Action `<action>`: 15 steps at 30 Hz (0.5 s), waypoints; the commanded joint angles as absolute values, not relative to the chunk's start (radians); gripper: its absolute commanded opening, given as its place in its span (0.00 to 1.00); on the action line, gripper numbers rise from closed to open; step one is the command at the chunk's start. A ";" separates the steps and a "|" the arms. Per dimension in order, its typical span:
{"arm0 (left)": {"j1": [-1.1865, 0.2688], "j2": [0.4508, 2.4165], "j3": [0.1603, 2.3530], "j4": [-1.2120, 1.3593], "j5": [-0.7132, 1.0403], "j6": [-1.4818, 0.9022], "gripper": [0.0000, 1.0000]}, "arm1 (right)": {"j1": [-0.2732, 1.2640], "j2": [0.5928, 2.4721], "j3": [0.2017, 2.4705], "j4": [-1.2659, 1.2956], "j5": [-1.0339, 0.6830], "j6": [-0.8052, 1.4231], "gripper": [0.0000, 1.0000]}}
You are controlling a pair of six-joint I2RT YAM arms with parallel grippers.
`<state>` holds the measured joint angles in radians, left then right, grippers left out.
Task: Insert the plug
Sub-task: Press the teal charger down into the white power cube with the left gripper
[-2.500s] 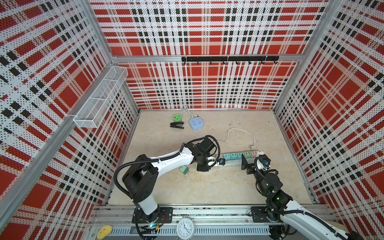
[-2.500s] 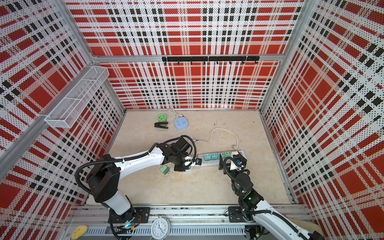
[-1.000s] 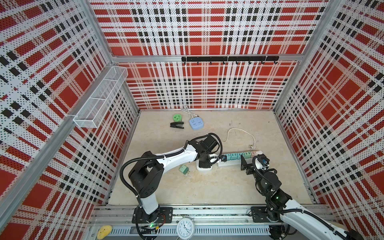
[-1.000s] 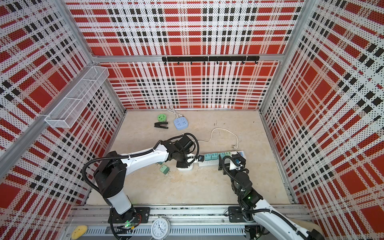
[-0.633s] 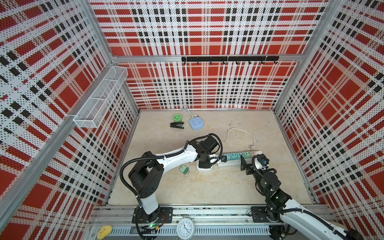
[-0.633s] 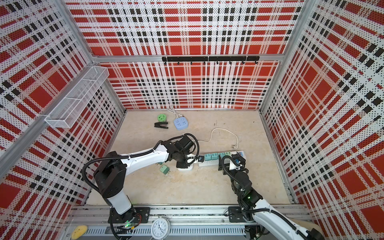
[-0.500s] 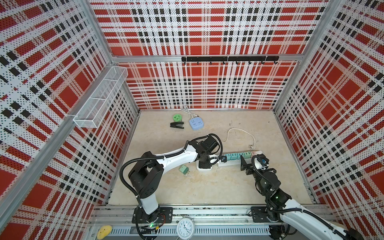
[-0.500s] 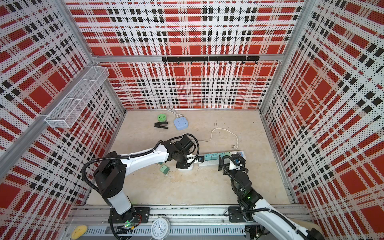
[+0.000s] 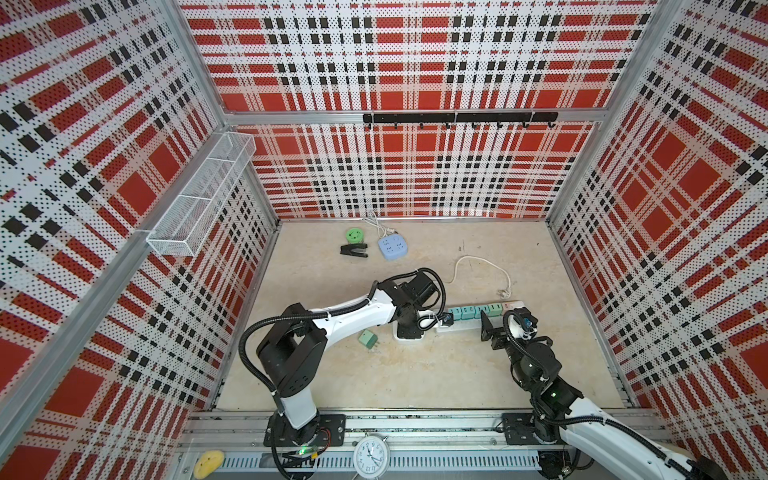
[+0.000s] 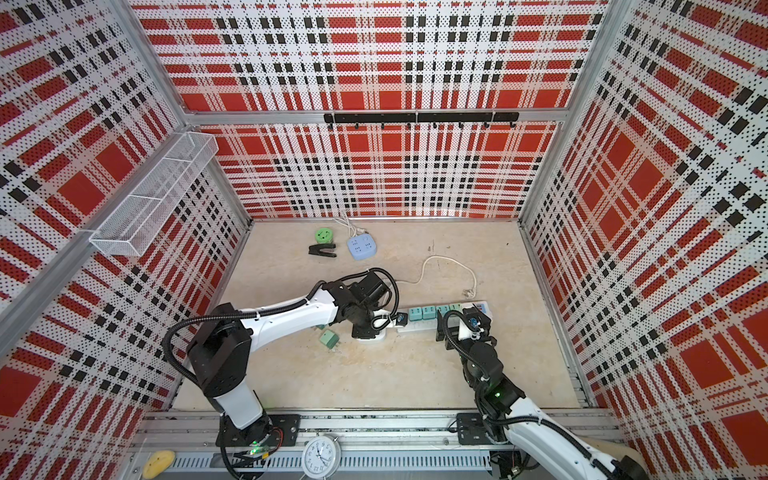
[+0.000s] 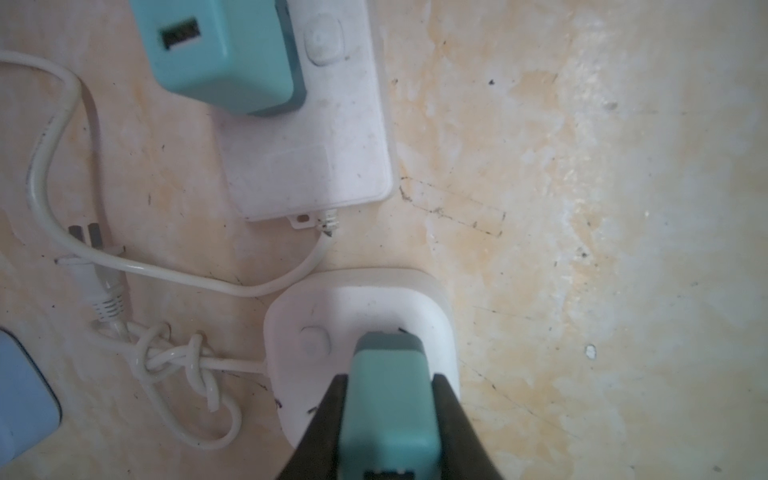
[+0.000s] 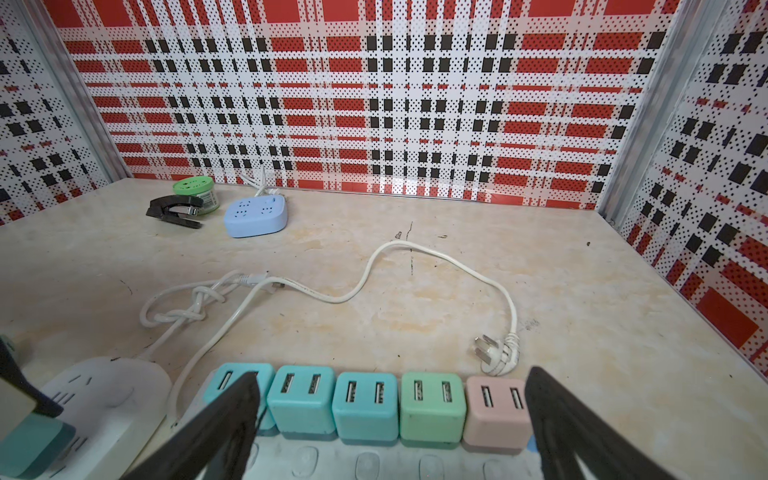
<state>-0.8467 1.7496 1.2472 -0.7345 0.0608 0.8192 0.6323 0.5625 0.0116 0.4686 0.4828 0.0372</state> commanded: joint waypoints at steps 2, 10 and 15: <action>-0.833 1.761 1.261 -0.726 0.129 0.814 0.00 | 0.628 0.569 0.043 0.512 0.476 0.040 1.00; -0.825 1.789 1.270 -0.726 0.036 0.804 0.00 | 0.626 0.575 0.046 0.513 0.476 0.042 1.00; -0.826 1.787 1.273 -0.729 0.017 0.799 0.00 | 0.624 0.577 0.046 0.514 0.475 0.041 1.00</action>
